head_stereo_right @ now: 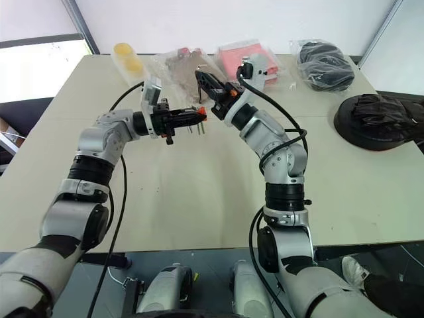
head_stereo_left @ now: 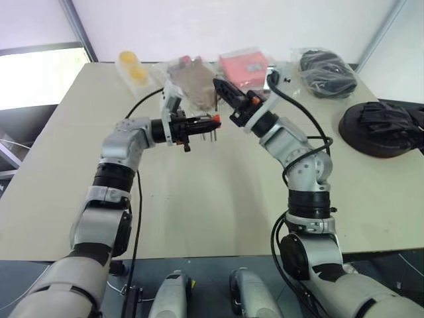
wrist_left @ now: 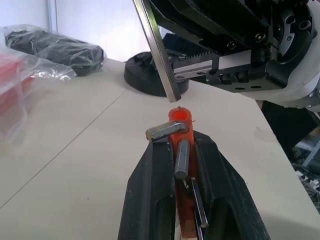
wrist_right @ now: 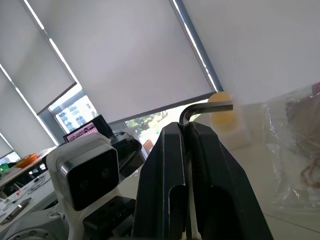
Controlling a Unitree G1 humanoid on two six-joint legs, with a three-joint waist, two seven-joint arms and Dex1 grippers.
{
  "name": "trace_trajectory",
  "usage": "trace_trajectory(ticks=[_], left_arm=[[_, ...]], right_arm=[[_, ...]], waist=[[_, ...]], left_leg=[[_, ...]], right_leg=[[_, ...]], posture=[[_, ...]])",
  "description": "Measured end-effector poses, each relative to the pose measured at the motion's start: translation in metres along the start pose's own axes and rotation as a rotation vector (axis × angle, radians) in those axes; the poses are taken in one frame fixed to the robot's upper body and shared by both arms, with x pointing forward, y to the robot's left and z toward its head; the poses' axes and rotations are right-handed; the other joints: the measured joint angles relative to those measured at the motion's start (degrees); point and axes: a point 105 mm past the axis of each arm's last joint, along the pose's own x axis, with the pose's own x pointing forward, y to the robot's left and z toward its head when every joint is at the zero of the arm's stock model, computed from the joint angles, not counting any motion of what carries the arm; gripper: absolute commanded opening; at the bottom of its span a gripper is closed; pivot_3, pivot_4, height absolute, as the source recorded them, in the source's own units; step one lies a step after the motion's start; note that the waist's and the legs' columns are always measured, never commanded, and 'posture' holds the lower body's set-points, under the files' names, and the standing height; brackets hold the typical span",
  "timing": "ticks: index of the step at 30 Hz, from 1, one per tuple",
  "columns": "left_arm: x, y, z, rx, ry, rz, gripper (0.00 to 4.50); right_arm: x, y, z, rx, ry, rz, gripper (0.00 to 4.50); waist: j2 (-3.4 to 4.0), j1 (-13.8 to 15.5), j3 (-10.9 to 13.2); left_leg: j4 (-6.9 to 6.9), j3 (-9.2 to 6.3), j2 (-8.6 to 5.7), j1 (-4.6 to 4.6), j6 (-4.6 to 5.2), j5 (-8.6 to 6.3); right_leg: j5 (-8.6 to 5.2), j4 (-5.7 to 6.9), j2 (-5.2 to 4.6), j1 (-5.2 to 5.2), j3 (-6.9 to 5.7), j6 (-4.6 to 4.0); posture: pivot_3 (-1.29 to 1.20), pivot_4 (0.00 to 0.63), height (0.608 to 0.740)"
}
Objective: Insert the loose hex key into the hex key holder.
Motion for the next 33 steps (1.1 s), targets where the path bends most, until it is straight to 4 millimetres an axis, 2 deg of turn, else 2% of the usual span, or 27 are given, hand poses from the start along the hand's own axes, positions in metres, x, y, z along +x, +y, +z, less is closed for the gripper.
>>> trace_trajectory(ticks=[33], left_arm=[[-0.0011,0.0002,0.0012,-0.001,-0.008,0.0,0.0]], right_arm=[[-0.0048,-0.0035,-0.0009,-0.023,0.012,-0.024,0.05]], waist=[[0.0,-0.01,0.0]], left_leg=[[0.0,-0.01,0.0,0.0,0.0,0.0]], right_leg=[[0.0,-0.01,0.0,0.0,0.0,0.0]], posture=[[0.0,0.15,0.74]])
